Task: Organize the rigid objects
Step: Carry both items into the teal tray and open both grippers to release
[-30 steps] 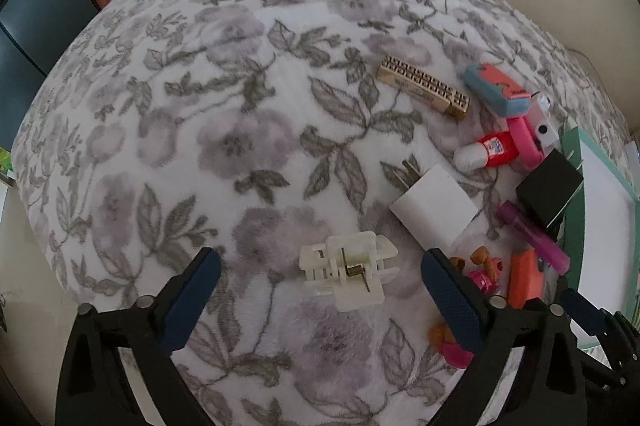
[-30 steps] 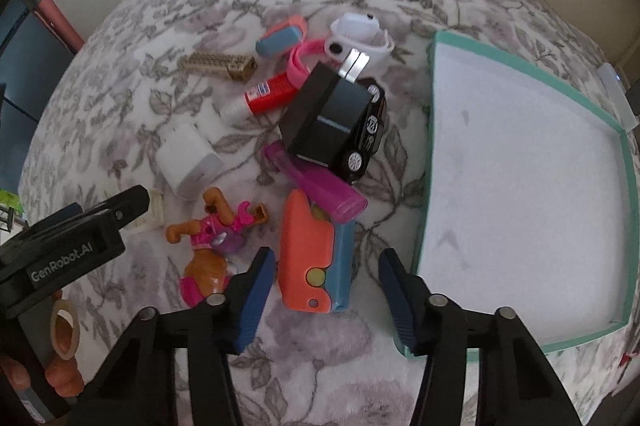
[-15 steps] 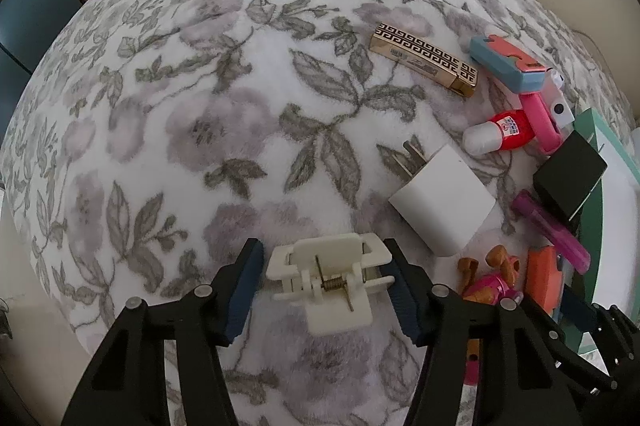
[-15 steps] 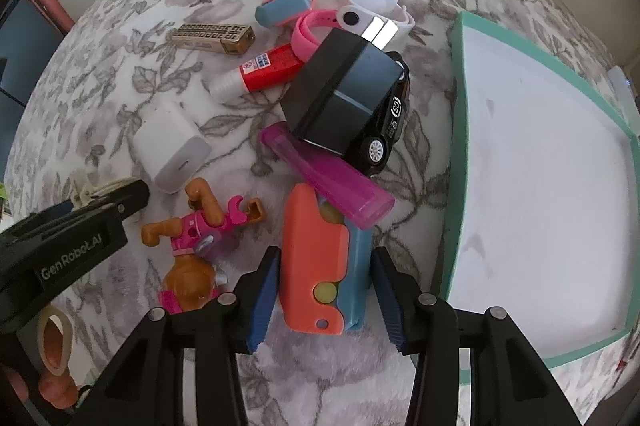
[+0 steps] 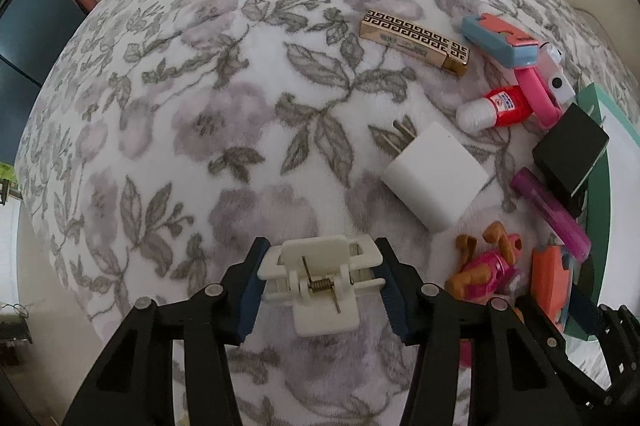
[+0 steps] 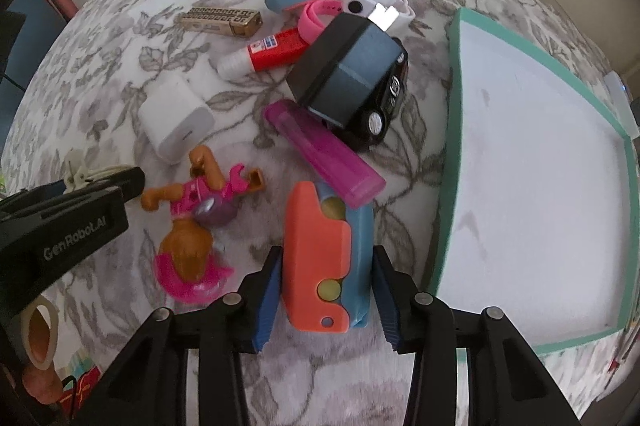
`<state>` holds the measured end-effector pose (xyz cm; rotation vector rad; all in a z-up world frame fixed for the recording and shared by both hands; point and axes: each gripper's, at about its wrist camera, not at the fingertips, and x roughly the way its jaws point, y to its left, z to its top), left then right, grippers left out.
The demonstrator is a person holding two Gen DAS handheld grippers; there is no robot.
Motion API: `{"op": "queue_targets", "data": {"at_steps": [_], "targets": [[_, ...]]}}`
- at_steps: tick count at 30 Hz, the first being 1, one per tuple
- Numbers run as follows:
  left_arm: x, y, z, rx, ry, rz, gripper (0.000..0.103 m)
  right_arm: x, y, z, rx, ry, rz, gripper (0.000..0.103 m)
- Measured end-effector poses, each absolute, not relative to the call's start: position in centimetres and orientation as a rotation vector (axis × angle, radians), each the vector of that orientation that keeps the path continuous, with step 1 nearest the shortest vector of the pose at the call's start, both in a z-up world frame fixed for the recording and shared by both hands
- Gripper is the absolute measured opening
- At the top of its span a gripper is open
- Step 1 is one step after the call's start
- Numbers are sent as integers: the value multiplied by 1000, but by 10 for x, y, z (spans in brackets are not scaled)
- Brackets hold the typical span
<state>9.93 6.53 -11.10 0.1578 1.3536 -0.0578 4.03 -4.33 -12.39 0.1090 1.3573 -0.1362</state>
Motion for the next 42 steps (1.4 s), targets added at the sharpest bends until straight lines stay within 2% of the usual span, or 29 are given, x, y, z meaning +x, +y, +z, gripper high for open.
{"op": "queue_targets", "data": {"at_steps": [11,23,32,42], "targets": [[85,53,-64,158,1308,-6,54,13,-50,-102,227,1340,-59,45],[66,17,8,183,1196,-42,54,-19,-104,-34,318,1202,-109,45],[68,-48,18,229,1182,-112,54,-25,-153,-20,346,1145,-252,45],[67,-111,3,283,1197,-175,54,-29,-227,-41,432,1138,-500,45]]}}
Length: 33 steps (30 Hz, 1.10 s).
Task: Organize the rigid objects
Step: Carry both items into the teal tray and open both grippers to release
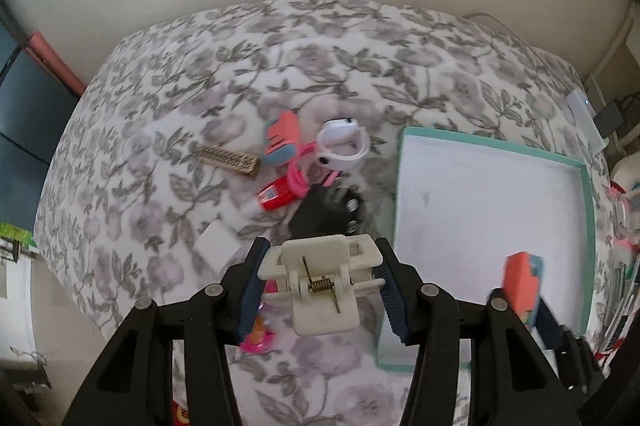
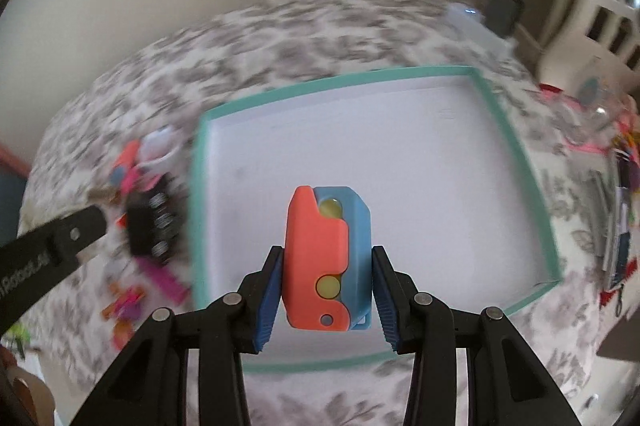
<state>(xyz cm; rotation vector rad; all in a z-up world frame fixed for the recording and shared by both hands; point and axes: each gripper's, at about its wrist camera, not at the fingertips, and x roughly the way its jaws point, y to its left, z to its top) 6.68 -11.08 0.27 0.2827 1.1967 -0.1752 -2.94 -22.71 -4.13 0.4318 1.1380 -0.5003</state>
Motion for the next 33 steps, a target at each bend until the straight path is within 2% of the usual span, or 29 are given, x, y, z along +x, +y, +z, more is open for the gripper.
{"op": "queue_targets", "data": {"at_steps": [14,24,33], "targets": [[67,-189,-24,348,1150,-305,54,-54,-309,-58,448,1078,-786,45],[70,-215,-52,370,1137,-347,54,-46,-311,-69,374,1081,-786,45],[72,-215,-77,355,1195,-337,54,-45,-314,-80,367,1101,-800,45]]}}
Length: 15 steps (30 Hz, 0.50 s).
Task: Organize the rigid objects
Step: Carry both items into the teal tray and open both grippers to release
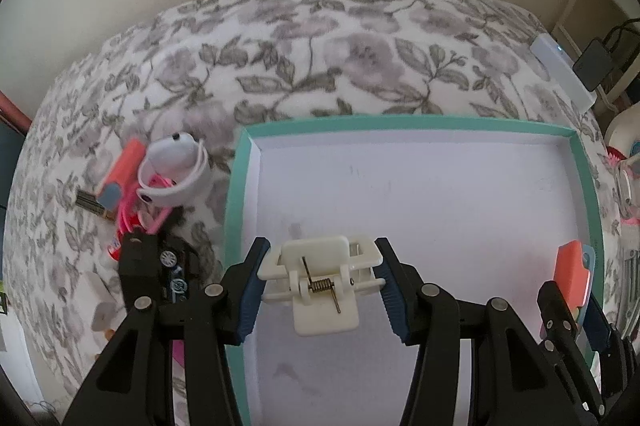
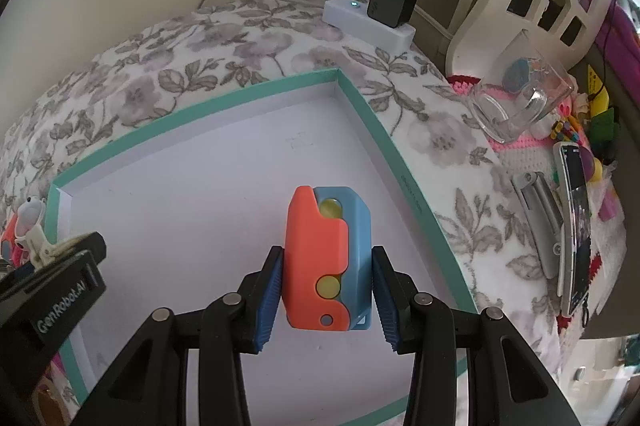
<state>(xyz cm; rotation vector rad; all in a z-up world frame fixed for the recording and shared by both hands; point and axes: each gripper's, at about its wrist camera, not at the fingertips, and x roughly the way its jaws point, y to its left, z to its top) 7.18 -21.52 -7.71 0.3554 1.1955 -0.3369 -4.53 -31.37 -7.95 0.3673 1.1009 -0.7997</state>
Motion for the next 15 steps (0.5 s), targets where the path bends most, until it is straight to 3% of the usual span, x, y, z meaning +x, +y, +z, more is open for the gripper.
{"op": "queue_targets", "data": {"at_steps": [7,11,15], "targets": [[67,-215,-81,348,1203,-357,55,-46,-315,-84,363,1124,-800,45],[67,-211,-82,340,1205,-358,66,-45,-313,-84,356,1133,-797,45],[70,-205,-79,306,1214,-357,69,-45,-314,-85,352,1137,-794,45]]}}
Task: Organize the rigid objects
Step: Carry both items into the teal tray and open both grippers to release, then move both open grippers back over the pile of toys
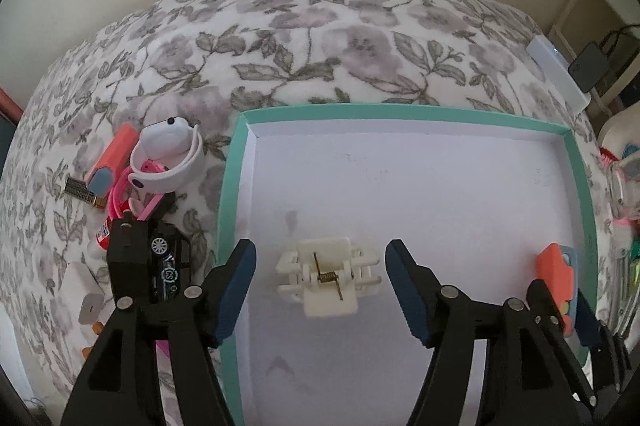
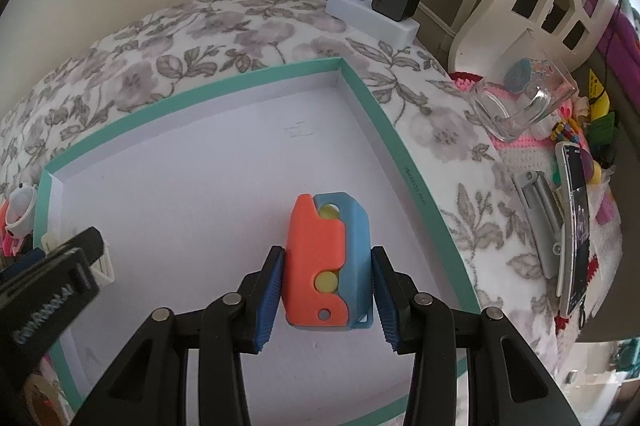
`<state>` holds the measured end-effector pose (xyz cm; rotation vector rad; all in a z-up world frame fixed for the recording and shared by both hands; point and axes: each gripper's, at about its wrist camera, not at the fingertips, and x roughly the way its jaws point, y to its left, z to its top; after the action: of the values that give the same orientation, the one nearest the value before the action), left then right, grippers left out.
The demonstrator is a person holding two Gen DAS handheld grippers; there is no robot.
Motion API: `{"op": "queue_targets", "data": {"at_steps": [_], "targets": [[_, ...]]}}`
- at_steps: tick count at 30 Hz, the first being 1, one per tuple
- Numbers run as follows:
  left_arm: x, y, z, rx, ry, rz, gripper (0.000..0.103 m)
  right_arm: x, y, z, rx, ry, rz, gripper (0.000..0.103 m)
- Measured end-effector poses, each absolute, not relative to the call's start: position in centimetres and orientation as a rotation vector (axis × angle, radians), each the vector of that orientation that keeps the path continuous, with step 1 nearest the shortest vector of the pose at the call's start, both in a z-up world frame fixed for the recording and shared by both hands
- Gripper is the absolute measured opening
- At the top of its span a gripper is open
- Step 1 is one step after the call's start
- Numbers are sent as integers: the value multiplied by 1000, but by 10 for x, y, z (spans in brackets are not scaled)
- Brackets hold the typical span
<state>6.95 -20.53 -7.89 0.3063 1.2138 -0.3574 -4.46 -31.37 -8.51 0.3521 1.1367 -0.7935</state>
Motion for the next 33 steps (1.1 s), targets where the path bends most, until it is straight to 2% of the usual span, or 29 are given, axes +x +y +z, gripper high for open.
{"op": "queue_targets", "data": {"at_steps": [3,7,12,14,17,23,24,25,26,28,30,32,33], "targets": [[68,-202,-74,300,1203,-355,69,-44,-314,-85,348,1140,-791,45],[66,-197,-66,291,1178,-351,75,-43,-312,-83,338,1143,-786,45],[64,-191,-61,297,1159,-338,76,-42,-310,-80,319,1139,-785,49],[65,-188,-59,298,1153,-325,77,-42,-308,-77,302,1128,-785,62],[65,-184,-58,299,1150,-312,85,-41,-306,-74,295,1118,-787,64],[69,-171,-56,295,1146,-260,86,-42,-304,-75,289,1123,-786,73],[70,-169,-56,292,1145,-251,88,-42,-303,-76,291,1124,-784,75],[71,-165,-56,289,1144,-238,96,-43,-303,-76,294,1122,-782,81],[72,-163,-56,285,1143,-229,100,-43,-303,-76,299,1120,-782,83],[75,-156,-56,276,1141,-207,100,-44,-302,-75,305,1117,-783,83],[80,-148,-56,257,1145,-190,100,-44,-301,-75,303,1116,-785,88],[83,-141,-56,236,1152,-177,100,-45,-301,-74,308,1112,-783,103],[85,-136,-56,223,1156,-168,100,-45,-301,-74,310,1110,-782,103]]}}
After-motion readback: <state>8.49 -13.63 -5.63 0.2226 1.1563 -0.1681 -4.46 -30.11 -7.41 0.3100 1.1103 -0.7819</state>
